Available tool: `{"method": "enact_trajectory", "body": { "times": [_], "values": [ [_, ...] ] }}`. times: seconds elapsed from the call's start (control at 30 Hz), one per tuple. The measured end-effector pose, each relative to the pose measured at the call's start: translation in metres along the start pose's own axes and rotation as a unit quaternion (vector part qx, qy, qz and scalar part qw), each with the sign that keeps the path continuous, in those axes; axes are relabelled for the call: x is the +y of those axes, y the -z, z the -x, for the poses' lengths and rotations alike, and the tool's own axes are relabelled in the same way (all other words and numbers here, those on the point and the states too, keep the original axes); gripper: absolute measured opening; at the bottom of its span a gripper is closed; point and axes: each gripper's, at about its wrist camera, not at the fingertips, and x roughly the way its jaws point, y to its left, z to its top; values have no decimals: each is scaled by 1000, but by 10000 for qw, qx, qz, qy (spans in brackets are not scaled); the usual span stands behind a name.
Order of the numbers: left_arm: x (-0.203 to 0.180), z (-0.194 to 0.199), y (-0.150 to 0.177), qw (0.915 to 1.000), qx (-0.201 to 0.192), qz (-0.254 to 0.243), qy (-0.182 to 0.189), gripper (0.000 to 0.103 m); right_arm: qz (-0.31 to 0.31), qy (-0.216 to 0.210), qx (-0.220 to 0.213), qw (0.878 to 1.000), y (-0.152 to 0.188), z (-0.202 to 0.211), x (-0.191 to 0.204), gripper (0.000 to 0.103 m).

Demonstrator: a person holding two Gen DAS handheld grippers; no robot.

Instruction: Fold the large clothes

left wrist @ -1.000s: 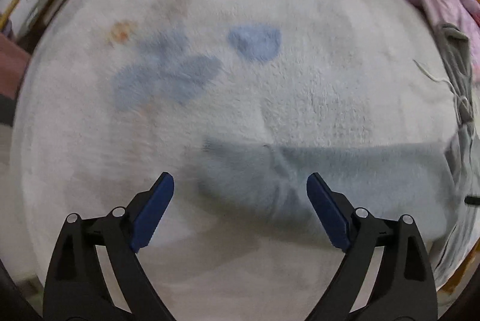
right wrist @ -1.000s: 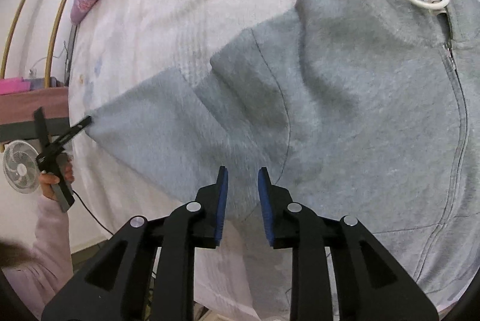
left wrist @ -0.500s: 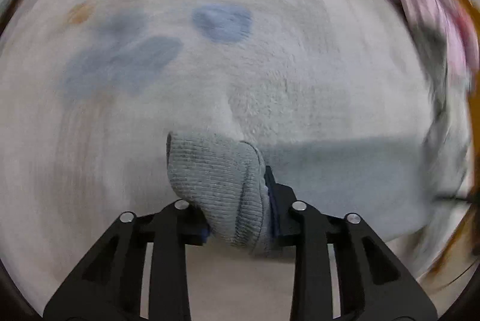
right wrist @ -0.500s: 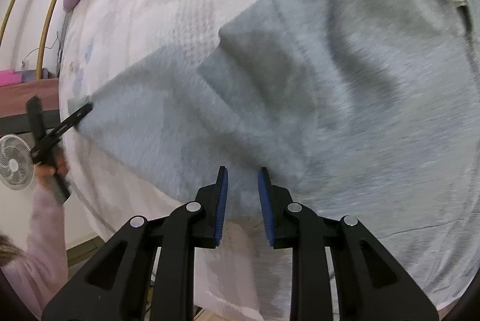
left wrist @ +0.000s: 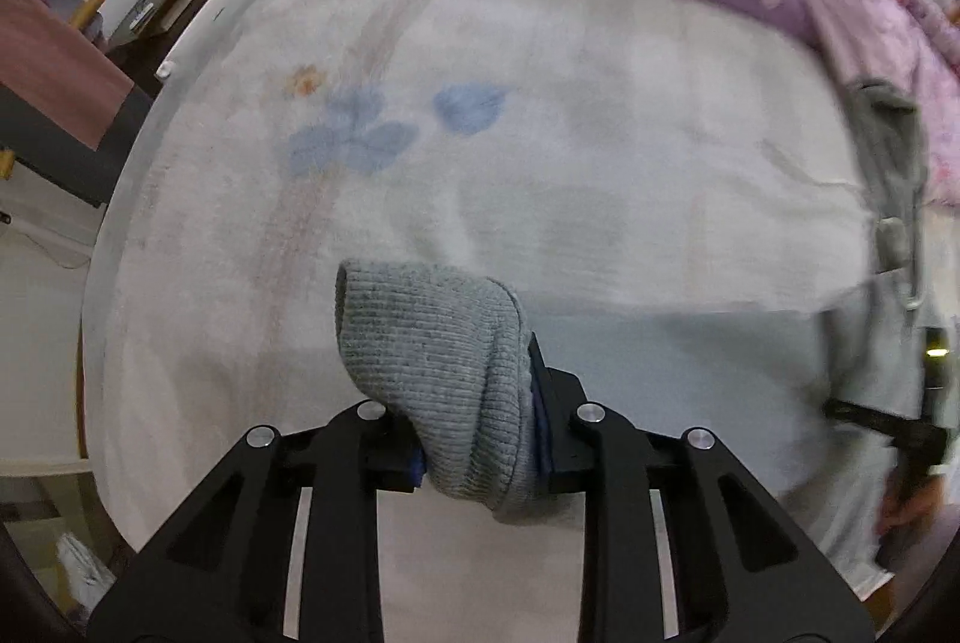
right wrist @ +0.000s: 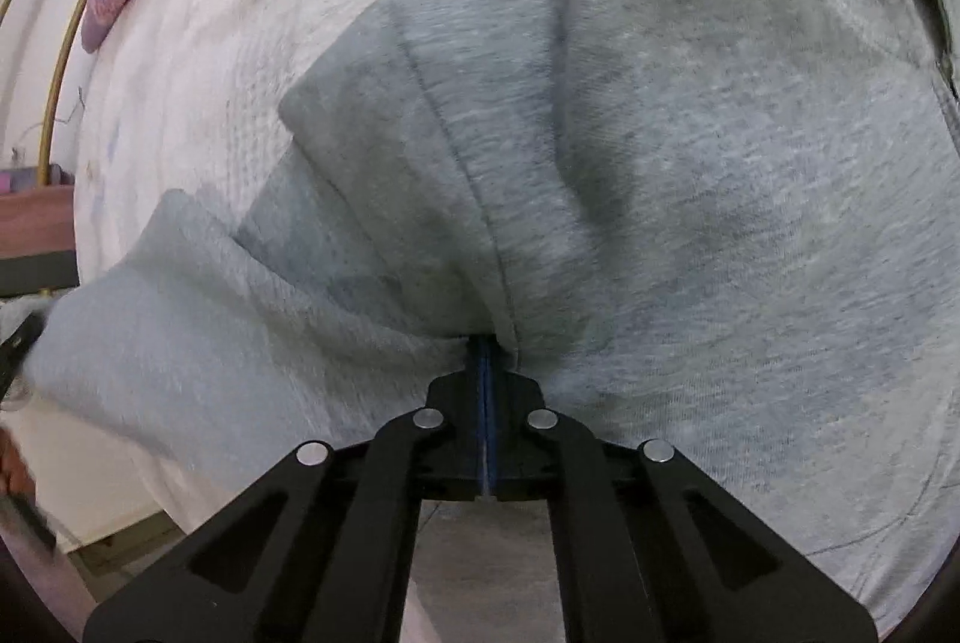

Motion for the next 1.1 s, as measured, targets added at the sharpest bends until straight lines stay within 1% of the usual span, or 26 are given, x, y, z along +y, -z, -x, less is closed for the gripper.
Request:
{"method": "enact_trajectory", "body": {
  "times": [0.07, 0.13, 0.2, 0.23, 0.3, 0.33, 0.37, 0.43, 0.47, 0.53, 0.57, 0.63, 0.67, 0.7, 0.77, 0.8, 0.87, 0.9, 0.93, 0.97, 1.0, 1.07, 1.1],
  "values": [
    [-27, 25, 7, 9996, -142, 76, 233, 26, 69, 134, -78, 9999, 2, -1, 4, 0],
    [-59, 46, 15, 9986, -224, 20, 482, 26, 142, 245, -168, 9995, 4, -2, 9, 0],
    [-95, 63, 23, 9971, -267, 1, 711, 25, 30, 90, -198, 9998, 4, -3, 4, 0],
    [-112, 68, 26, 9964, -251, -22, 815, 25, -80, -68, -199, 9997, 5, -3, -2, 0],
    [-149, 79, 30, 9955, -241, -106, 910, 25, -62, -239, -168, 9996, 8, -3, -4, 0],
    [-168, 84, 31, 9956, -279, -217, 865, 25, 27, -306, -145, 9994, 7, -3, -5, 0],
    [-194, 92, 34, 9956, -365, -400, 763, 25, 126, -399, -121, 9990, 5, -3, -7, 0],
    [-229, 100, 37, 9951, -426, -487, 745, 25, 183, -688, -14, 9975, 1, -2, -17, 0],
    [-248, 104, 39, 9953, -447, -479, 720, 25, 105, -1014, 109, 9947, -3, 0, -28, 0],
    [-280, 109, 41, 9958, -495, -542, 546, 25, -29, -1510, 285, 9881, -7, 11, -49, 0],
    [-303, 111, 44, 9961, -488, -584, 454, 25, -41, -1692, 235, 9853, -6, 24, -57, 2],
    [-337, 110, 45, 9959, -429, -672, 436, 25, 52, -2037, -120, 9790, -1, 71, -83, 2],
    [-364, 109, 48, 9954, -415, -764, 406, 25, 56, -2117, -274, 9769, 3, 92, -97, 2],
    [-382, 106, 50, 9949, -392, -841, 400, 25, 33, -2112, -497, 9762, 8, 124, -122, 2],
    [-431, 96, 54, 9934, -267, -989, 509, 25, 25, -1971, -844, 9767, 17, 172, -165, 2],
    [-451, 92, 57, 9927, -239, -1061, 527, 25, -7, -1878, -971, 9774, 21, 188, -181, 2],
    [-490, 82, 63, 9906, -174, -1223, 580, 25, -255, -1630, -1224, 9787, 33, 223, -232, 2],
    [-517, 71, 69, 9890, -99, -1316, 670, 25, -368, -1545, -1290, 9788, 38, 234, -248, 2],
    [-531, 63, 73, 9880, -42, -1380, 698, 25, -479, -1436, -1341, 9793, 43, 240, -261, 2],
    [-556, 49, 81, 9861, 30, -1500, 715, 25, -587, -1323, -1391, 9797, 48, 248, -277, 2],
    [-574, 38, 87, 9843, 102, -1581, 778, 25, -723, -1253, -1469, 9785, 56, 252, -290, 2],
    [-607, 10, 101, 9810, 357, -1660, 941, 25, -923, -1159, -1533, 9770, 61, 261, -316, 2],
    [-622, -4, 108, 9802, 462, -1683, 933, 25, -1029, -999, -1554, 9774, 66, 263, -331, 2]
  ]
}}
